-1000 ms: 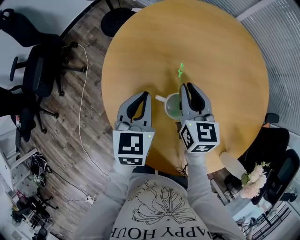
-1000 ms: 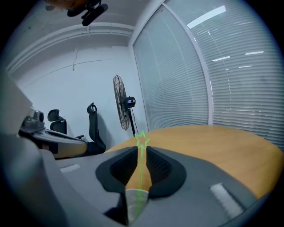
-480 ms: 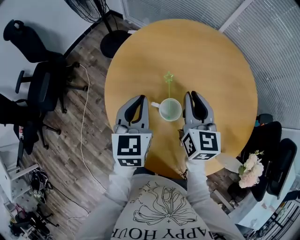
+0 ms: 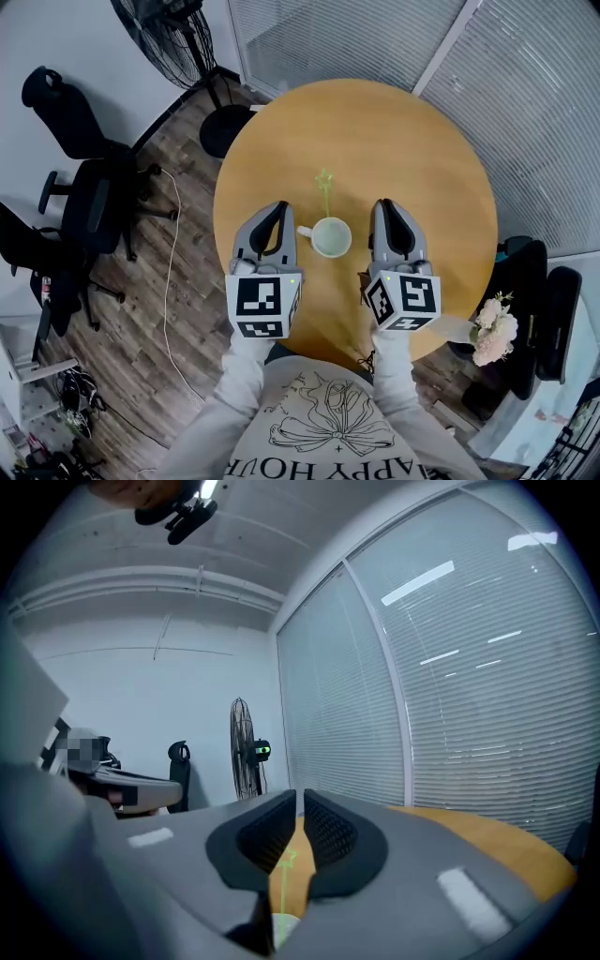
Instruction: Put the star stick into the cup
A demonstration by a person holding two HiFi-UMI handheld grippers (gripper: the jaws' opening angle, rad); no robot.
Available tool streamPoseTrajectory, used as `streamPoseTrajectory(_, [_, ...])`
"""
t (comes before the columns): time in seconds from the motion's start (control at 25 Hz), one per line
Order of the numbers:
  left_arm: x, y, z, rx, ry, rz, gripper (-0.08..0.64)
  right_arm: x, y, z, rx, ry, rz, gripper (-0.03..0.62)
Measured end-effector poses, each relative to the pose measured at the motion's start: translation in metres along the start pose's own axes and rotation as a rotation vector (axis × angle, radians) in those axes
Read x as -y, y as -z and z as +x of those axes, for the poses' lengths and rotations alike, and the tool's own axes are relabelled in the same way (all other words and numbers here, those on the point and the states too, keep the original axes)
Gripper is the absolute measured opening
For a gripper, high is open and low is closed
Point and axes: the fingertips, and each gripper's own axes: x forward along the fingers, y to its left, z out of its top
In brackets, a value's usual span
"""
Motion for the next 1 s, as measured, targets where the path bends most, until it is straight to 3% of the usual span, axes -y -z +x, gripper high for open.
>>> streamPoseTrajectory(0.36, [0.007, -0.027, -0.01, 0.057, 0.011, 0.016, 0.006, -0.003, -0.019, -0.011, 0.032, 0.002, -0.011, 0.018])
streamPoseTrajectory(1.0, [0.008, -0.036, -0.022, 0.079, 0.008, 0.019, 0.006, -0.012, -0.031, -0.019, 0.051, -0.012, -0.024, 0.015])
